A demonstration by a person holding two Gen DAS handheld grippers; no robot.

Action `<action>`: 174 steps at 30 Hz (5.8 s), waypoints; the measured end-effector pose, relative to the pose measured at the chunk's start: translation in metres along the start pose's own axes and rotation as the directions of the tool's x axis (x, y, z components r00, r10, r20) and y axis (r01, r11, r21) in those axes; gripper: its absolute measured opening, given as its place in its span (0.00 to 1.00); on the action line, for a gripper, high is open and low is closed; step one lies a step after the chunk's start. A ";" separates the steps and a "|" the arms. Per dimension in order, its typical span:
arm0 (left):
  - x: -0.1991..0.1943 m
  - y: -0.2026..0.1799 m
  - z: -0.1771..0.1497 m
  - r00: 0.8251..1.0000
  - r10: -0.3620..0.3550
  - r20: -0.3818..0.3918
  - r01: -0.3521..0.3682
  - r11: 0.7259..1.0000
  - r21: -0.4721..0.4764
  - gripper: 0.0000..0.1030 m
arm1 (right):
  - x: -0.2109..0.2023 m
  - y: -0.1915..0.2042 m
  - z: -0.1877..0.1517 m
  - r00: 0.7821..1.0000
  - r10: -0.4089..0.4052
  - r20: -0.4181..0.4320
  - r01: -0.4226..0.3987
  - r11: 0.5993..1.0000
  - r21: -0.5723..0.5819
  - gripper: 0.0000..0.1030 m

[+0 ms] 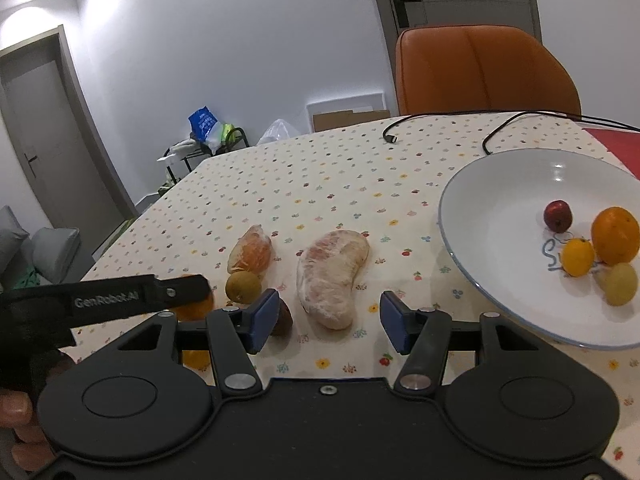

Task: Organize fruits
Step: 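Grasp the orange with the left tool while the right tool grasps a pomelo segment, then carry the orange and pomelo segment over the white plate and open both tools, then move both tools back to the lemon and red plum on the tablecloth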

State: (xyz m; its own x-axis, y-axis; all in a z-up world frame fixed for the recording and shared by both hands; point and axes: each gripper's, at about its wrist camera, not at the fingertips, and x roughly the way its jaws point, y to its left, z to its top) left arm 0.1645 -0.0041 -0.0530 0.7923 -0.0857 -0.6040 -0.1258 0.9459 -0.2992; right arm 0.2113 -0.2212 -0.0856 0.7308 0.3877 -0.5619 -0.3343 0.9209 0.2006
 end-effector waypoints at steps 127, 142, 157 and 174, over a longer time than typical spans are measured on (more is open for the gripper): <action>-0.034 -0.136 0.016 0.991 -0.029 0.132 -0.004 0.971 0.240 0.80 | -0.122 -0.114 -0.023 0.951 -0.193 0.241 0.136 0.962 0.235 0.66; -0.060 -0.092 0.020 0.985 0.048 0.169 -0.080 0.978 0.192 0.84 | -0.120 -0.079 -0.015 0.949 -0.185 0.255 0.141 0.974 0.180 0.94; -0.072 -0.053 0.009 0.982 0.102 0.156 -0.123 0.983 0.133 0.84 | -0.119 -0.055 -0.014 0.953 -0.177 0.244 0.151 0.981 0.124 1.00; -0.055 -0.033 -0.015 0.990 0.114 0.087 -0.124 0.985 0.123 0.84 | -0.102 -0.042 -0.025 0.965 -0.173 0.195 0.158 0.983 0.090 1.00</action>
State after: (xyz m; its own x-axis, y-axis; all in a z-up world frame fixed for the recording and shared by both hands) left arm 0.1161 -0.0353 -0.0213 0.8216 0.0502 -0.5678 -0.1487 0.9805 -0.1284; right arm 0.1358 -0.3002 -0.0560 0.8794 0.2232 -0.4205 -0.1600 0.9705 0.1805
